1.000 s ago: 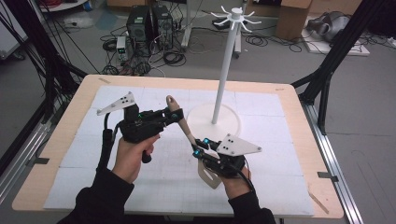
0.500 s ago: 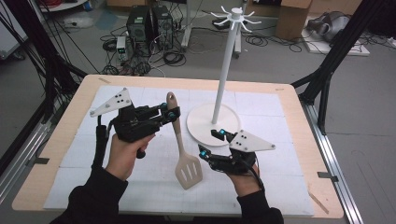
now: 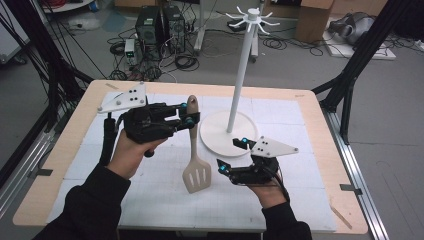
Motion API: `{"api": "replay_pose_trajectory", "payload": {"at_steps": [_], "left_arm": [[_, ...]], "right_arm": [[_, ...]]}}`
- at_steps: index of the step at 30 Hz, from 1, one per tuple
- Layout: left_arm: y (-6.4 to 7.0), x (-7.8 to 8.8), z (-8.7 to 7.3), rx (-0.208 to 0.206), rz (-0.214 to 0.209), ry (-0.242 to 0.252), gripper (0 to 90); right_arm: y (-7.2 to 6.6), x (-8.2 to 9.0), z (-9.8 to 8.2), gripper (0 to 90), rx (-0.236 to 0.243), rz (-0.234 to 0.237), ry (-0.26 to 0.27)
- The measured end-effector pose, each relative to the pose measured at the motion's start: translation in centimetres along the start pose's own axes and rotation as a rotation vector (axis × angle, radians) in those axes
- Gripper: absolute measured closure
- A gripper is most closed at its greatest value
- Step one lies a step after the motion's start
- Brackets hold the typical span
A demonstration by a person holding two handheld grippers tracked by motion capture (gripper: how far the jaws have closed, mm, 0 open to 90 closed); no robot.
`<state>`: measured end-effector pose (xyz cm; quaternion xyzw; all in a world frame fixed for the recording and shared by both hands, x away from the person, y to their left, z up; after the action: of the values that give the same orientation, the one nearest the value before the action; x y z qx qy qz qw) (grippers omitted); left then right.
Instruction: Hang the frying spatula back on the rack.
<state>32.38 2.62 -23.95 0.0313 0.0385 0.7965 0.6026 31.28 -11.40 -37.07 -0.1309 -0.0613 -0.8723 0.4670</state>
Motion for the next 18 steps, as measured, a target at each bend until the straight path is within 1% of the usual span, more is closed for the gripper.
{"api": "replay_pose_trajectory", "payload": {"at_steps": [1, 4, 7, 10, 13, 16, 17, 18], "left_arm": [[0.3, -0.1, 0.1, -0.004, -0.025, -0.001, 73.5], [0.9, -0.4, 0.2, -0.013, -0.075, -0.012, 73.5], [1.4, -0.6, 0.1, -0.015, -0.107, -0.018, 73.5], [1.7, -0.7, -0.1, -0.015, -0.142, -0.028, 73.4], [2.1, -0.8, -0.3, -0.014, -0.18, -0.037, 73.4], [2.4, -0.9, -0.5, -0.016, -0.208, -0.042, 73.4], [2.6, -1.0, -0.6, -0.013, -0.215, -0.043, 73.4], [2.7, -1.0, -0.6, -0.017, -0.222, -0.048, 73.4]], "right_arm": [[-0.3, 0.0, 0.1, 18.4, 0.003, 0.022, 0.005], [-1.4, -0.1, 0.6, 19.4, -0.007, 0.115, 0.021], [-2.3, -0.1, 1.2, 23.2, -0.001, 0.2, 0.043], [-2.8, 0.1, 1.9, 25.6, 0.001, 0.272, 0.062], [-3.1, 0.2, 2.4, 28.1, -0.005, 0.318, 0.073], [-3.3, 0.3, 2.9, 35.5, 0.015, 0.359, 0.081], [-3.2, 0.2, 3.1, 37.6, 0.03, 0.361, 0.092], [-3.3, 0.2, 3.3, 39.4, 0.027, 0.368, 0.098]]}}
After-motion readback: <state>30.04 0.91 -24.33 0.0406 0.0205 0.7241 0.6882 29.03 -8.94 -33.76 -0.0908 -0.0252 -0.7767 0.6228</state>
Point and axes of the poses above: each handheld gripper's, and its own axes: x roughly backward along the jaws, z roughly out of its top, y roughly to its right, the point moved 9 cm from there along -x, roughly forward along the jaws, and after that the axes turned 2 degrees about x, right-handed, at the moved point
